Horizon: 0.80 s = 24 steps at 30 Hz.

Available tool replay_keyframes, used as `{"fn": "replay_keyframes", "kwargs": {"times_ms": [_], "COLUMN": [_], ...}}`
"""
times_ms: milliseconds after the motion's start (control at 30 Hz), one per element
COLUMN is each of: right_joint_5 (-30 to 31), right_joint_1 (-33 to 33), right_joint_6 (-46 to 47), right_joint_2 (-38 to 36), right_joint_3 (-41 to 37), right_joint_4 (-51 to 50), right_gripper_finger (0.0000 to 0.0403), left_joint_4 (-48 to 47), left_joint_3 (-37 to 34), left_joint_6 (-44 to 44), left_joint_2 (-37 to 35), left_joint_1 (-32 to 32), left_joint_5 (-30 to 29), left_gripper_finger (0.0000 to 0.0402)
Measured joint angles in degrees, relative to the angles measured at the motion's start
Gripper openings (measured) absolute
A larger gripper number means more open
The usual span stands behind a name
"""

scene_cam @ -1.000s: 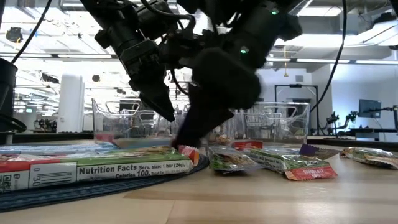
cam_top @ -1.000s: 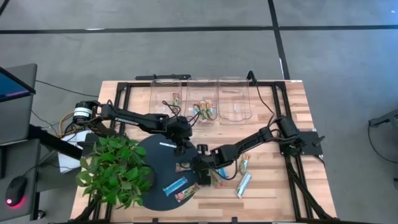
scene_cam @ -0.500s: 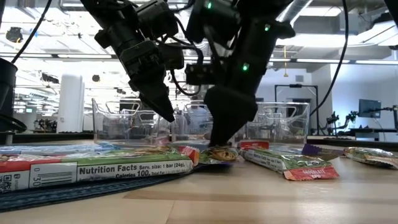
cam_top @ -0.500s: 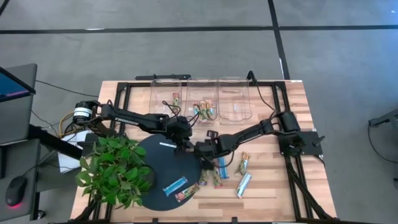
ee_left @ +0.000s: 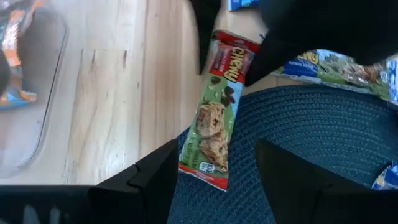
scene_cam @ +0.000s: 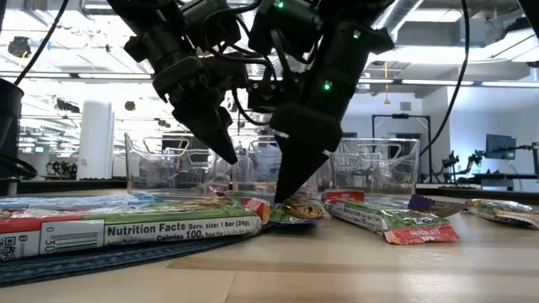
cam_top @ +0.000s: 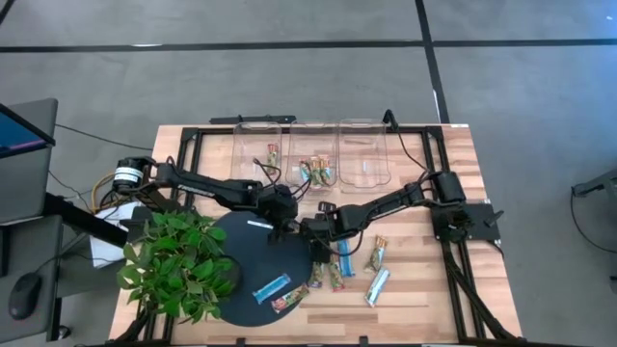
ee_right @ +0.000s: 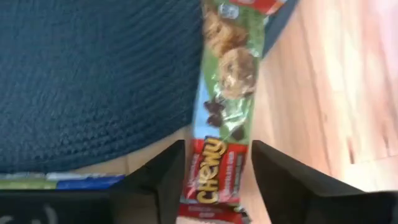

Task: Pick and place Granola Bars by type
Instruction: Put the red granola bar into the left transparent bin

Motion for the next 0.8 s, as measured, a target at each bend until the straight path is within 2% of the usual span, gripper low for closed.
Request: {"fn": "replay_keyframes", "kwargs": {"times_ms": [267, 600, 800], "right_joint_5": [0.1, 4.8, 13.0], "right_joint_1": [-0.5, 1.7, 5.9], "right_joint_6": [0.4, 0.3, 3.1], "right_joint_2": [-2.3, -14.3, -22.2], "right_joint_3": [-0.1, 0.1, 0.0], "right_joint_4": [-1.3, -5.0, -11.1], "right_gripper_finger": [0.0248, 0.0255, 0.0255], "left_joint_4": [0.4, 5.2, 7.0], "left_joint_3": [0.0, 0.0, 0.0], "left_joint_6": [4.6, 6.0, 8.4], "left_joint_2": [0.3, 5.6, 6.2], "left_joint_1": [-1.2, -1.9, -1.8], "left_joint_5": [-2.6, -2.4, -3.0], "left_gripper_finger": [0.0206, 0.0206, 0.0206]}}
